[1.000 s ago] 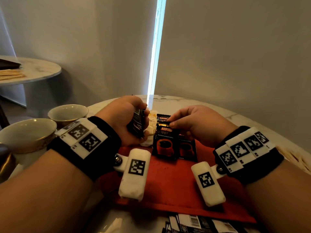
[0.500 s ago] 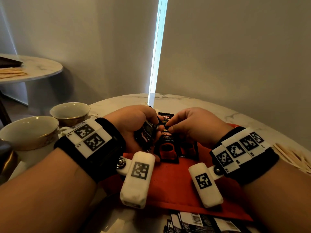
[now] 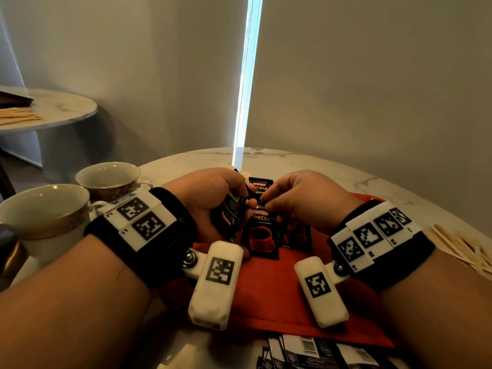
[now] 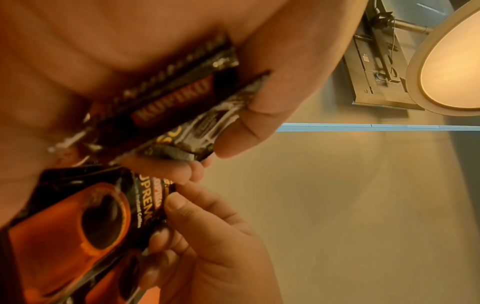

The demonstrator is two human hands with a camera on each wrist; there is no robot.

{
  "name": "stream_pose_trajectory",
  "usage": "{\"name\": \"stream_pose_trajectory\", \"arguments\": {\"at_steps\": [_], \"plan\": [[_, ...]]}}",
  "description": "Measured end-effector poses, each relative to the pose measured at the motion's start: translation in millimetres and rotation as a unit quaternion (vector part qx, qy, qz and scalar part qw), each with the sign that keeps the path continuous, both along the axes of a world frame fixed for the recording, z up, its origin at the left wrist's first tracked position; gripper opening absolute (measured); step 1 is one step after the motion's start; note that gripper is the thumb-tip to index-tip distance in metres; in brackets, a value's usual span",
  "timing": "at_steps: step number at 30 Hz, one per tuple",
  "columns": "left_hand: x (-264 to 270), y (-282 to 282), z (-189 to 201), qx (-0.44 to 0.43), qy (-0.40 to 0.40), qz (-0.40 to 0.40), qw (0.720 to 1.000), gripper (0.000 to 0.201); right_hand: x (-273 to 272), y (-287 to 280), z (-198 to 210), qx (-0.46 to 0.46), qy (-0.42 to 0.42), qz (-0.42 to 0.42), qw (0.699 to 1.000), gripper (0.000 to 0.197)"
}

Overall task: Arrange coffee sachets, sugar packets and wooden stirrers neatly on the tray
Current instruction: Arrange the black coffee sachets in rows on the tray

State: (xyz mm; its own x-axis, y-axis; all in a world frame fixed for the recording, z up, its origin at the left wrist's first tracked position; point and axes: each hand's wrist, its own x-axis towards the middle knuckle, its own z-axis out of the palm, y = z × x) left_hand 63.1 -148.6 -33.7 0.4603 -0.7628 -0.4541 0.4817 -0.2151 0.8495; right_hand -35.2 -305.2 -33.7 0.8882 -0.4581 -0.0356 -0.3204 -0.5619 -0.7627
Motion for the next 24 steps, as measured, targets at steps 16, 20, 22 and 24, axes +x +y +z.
{"name": "stream_pose_trajectory", "arguments": {"at_steps": [16, 20, 22, 24], "plan": [[-1, 0, 0, 0.0, 0.0, 0.001, 1.0, 0.029, -3, -7, 8, 0.025, -0.057, -0.02, 0.998, 0.013], [-2, 0, 1, -0.001, -0.001, 0.007, 1.0, 0.027, -3, -10, 8, 0.039, -0.058, -0.026, 0.997, 0.012], [-2, 0, 2, -0.005, -0.002, 0.012, 1.0, 0.024, -3, -12, 8, 0.047, -0.057, -0.028, 0.997, 0.013], [-1, 1, 2, -0.008, -0.004, 0.016, 1.0, 0.023, -3, -14, 9, 0.057, -0.058, -0.029, 0.996, 0.013]]}}
